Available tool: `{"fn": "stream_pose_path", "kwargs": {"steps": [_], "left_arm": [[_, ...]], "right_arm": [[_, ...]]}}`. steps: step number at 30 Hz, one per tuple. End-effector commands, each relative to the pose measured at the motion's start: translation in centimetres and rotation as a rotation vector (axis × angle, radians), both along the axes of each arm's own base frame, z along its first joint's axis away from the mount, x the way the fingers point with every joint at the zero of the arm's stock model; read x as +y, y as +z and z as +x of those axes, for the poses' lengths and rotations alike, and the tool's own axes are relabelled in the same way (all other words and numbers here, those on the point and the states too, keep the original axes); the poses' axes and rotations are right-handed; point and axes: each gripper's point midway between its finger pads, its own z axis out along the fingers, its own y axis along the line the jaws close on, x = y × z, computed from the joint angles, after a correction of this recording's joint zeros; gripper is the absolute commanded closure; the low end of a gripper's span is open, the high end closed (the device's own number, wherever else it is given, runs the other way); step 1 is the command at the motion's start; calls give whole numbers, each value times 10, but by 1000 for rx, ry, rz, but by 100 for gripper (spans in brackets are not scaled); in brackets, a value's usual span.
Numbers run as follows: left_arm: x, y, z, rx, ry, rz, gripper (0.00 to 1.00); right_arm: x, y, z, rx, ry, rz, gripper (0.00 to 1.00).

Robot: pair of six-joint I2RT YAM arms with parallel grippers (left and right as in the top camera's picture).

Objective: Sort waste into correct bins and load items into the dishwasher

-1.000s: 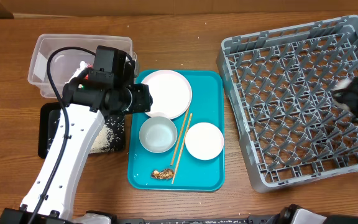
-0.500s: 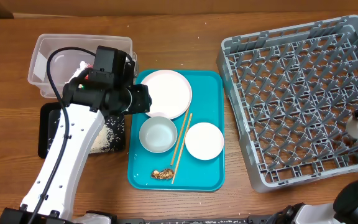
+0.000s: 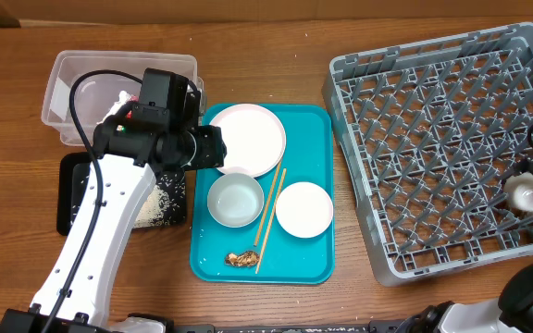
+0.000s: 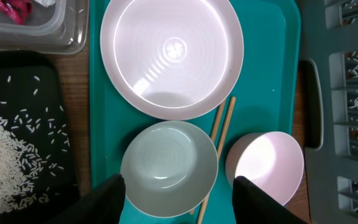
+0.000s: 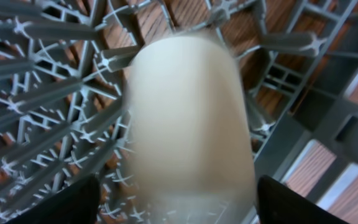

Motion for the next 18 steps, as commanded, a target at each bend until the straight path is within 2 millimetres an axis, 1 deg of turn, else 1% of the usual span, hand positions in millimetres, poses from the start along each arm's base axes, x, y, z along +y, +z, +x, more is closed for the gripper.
{"fn": "stream_pose_path", "kwargs": {"steps": [1, 12, 14, 15, 16, 17, 18], "left_arm": [[3, 7, 2, -29, -10, 9, 41], [3, 7, 1, -28, -10, 9, 40], [3, 7, 1, -28, -10, 9, 40], [3, 7, 1, -28, -10, 9, 40], [3, 7, 1, -28, -10, 9, 40], [3, 7, 1, -28, -10, 9, 40], [3, 7, 1, -28, -10, 9, 40]], "right_arm": [[3, -2, 3, -15, -2, 24, 15], [7, -1, 7, -37, 2, 49, 13], [8, -1, 7, -36, 2, 50, 16], [8, -1, 7, -36, 2, 50, 20], [8, -1, 7, -35, 2, 50, 34], [8, -1, 7, -35, 2, 50, 45], [8, -1, 7, -35, 1, 50, 59]]}}
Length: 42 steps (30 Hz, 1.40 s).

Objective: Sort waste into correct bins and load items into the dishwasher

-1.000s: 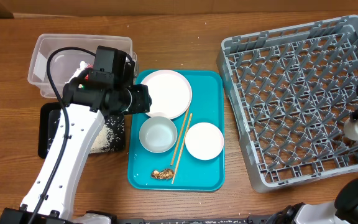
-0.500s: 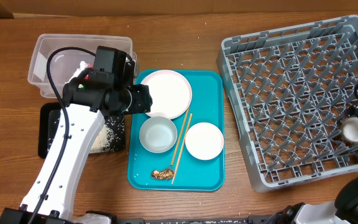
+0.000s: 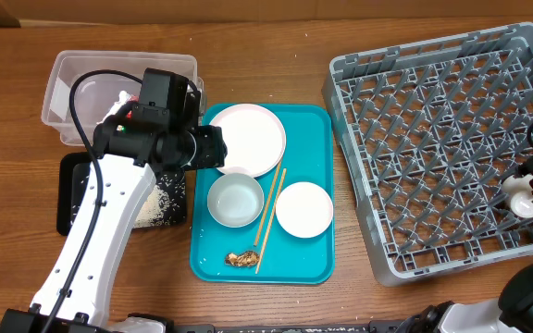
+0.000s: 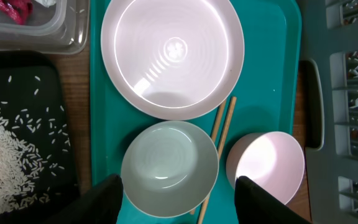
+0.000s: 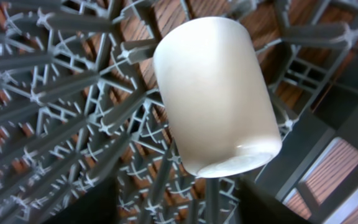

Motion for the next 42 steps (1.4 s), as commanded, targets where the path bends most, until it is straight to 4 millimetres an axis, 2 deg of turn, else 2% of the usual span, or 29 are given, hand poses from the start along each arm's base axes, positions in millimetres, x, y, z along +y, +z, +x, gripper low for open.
{"fn": "stream_pose_path", "kwargs": {"steps": [1, 3, 8, 21, 28, 31, 35, 42], "left_arm": [[3, 7, 1, -28, -10, 7, 40], [3, 7, 1, -28, -10, 7, 40], [3, 7, 1, -26, -10, 7, 40], [3, 7, 1, -26, -10, 8, 39], [3, 7, 1, -26, -10, 8, 38], [3, 7, 1, -26, -10, 8, 38], [3, 7, 1, -25, -10, 8, 38], [3, 7, 0, -23, -10, 8, 38]], "right_arm": [[0, -2, 1, -4, -1, 7, 78], [0, -2, 1, 0, -1, 6, 96], [-6, -4, -16, 82, -73, -33, 96], [-6, -5, -22, 111, -83, -39, 96], [-9, -21, -31, 152, -126, -61, 96], [-12, -24, -25, 123, -147, -68, 96], [-20, -19, -2, 20, -146, -82, 96], [-39, 7, 21, -77, -152, -154, 96]]}}
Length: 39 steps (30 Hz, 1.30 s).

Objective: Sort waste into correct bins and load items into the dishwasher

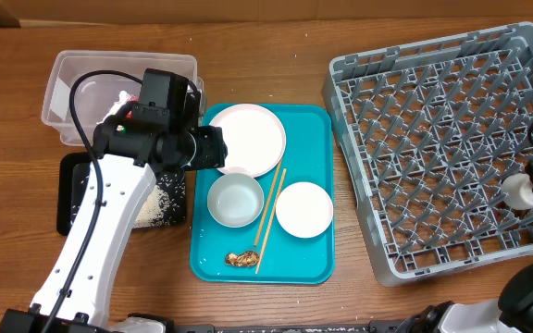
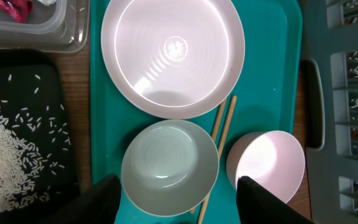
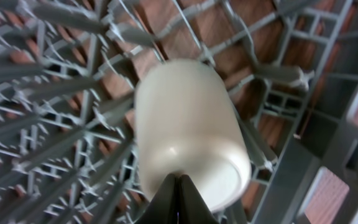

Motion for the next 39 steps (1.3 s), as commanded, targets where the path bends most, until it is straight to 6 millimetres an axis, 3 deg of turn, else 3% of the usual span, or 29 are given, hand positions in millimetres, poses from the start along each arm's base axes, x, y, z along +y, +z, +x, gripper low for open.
{"fn": "stream_pose_path", "kwargs": {"steps": [1, 12, 15, 23, 39], "left_arm": [[3, 7, 1, -27, -10, 7, 38], [3, 7, 1, -25, -10, 7, 38], [3, 7, 1, -25, -10, 7, 38], [3, 7, 1, -26, -10, 8, 38], [3, 7, 1, -26, -10, 7, 38]], "right_arm": [[-11, 19, 15, -59, -8, -39, 94], [-12, 21, 16, -62, -5, -41, 89], [-6, 19, 9, -32, -5, -18, 94], [1, 14, -16, 79, -16, 2, 95], [-12, -13, -1, 70, -21, -11, 95]]}}
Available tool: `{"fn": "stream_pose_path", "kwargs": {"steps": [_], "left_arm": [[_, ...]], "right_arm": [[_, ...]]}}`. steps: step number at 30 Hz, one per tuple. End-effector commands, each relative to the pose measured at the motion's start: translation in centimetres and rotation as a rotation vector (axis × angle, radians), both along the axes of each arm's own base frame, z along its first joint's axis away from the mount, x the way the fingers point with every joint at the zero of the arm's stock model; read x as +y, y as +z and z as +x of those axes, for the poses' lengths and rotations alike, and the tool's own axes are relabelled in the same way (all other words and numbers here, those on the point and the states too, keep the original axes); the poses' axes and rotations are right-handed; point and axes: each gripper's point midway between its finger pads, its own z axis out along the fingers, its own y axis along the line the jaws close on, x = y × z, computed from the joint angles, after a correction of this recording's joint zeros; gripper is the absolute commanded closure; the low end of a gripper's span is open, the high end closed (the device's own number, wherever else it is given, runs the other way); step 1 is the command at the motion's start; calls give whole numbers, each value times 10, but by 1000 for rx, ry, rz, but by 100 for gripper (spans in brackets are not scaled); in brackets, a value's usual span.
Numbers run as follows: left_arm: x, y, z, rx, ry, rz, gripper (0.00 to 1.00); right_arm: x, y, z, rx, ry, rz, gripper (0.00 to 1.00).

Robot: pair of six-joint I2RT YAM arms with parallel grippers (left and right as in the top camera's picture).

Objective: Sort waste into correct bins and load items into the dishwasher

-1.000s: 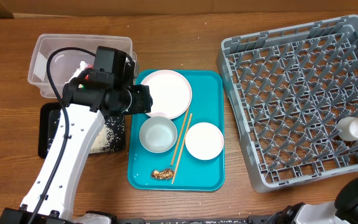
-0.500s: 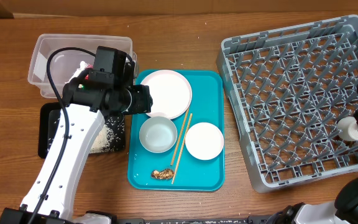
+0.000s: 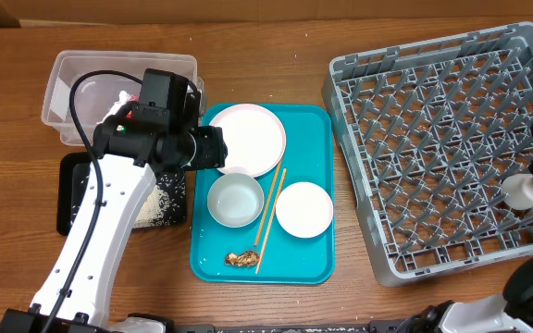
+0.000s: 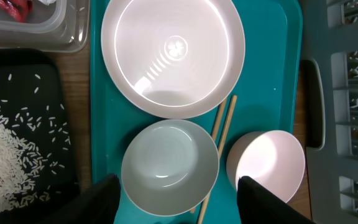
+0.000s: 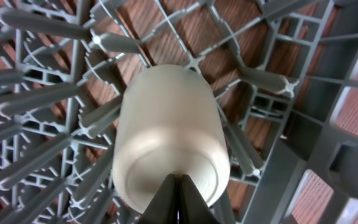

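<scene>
A white cup (image 5: 169, 146) stands mouth-down among the pegs of the grey dishwasher rack (image 3: 433, 139), near its right edge. My right gripper (image 5: 178, 182) is shut, its joined tips just over the cup's base, gripping nothing. On the teal tray (image 3: 313, 129) lie a pink plate (image 4: 173, 56), a grey-green bowl (image 4: 169, 168), a small pink bowl (image 4: 266, 165), wooden chopsticks (image 4: 222, 134) and a brown food scrap (image 3: 241, 259). My left gripper (image 4: 179, 185) hangs open above the grey-green bowl, holding nothing.
A clear plastic bin (image 3: 72, 79) with pink scraps stands at the back left. In front of it a black tray (image 4: 17, 143) holds spilled rice. The rack's handle (image 4: 312, 102) lies close to the tray's right rim.
The right wrist view has shifted slightly, so the cup's base now faces it more squarely under the shut fingers. The left arm and the tray's items have not moved.
At first my right gripper was open around the white cup low in the rack. Then it was open and farther off, the cup left tilted among the pegs. Then its fingers were shut over the cup, as they are now. The left gripper stayed open above the tray.
</scene>
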Motion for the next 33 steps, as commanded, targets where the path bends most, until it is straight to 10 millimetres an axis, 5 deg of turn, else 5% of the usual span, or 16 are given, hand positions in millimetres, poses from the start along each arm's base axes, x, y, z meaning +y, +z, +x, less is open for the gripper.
{"fn": "stream_pose_path", "kwargs": {"steps": [1, 10, 16, 20, 24, 33], "left_arm": [[3, 7, 1, -27, -10, 7, 38], [3, 7, 1, -27, -10, 7, 37], [3, 7, 1, -26, -10, 8, 34], [3, 7, 1, -25, -10, 9, 33], [12, 4, 0, -19, 10, 56, 32], [33, -4, -11, 40, 104, 149, 31]], "right_arm": [[-6, -7, 3, 2, -10, -14, 95], [-3, 3, 15, -59, 2, 11, 95], [18, 50, 24, -170, 106, 56, 91], [63, 101, 48, -414, 328, 131, 72], [117, 130, 57, -521, 523, 179, 70], [251, 120, 57, -394, 944, 256, 69]]}}
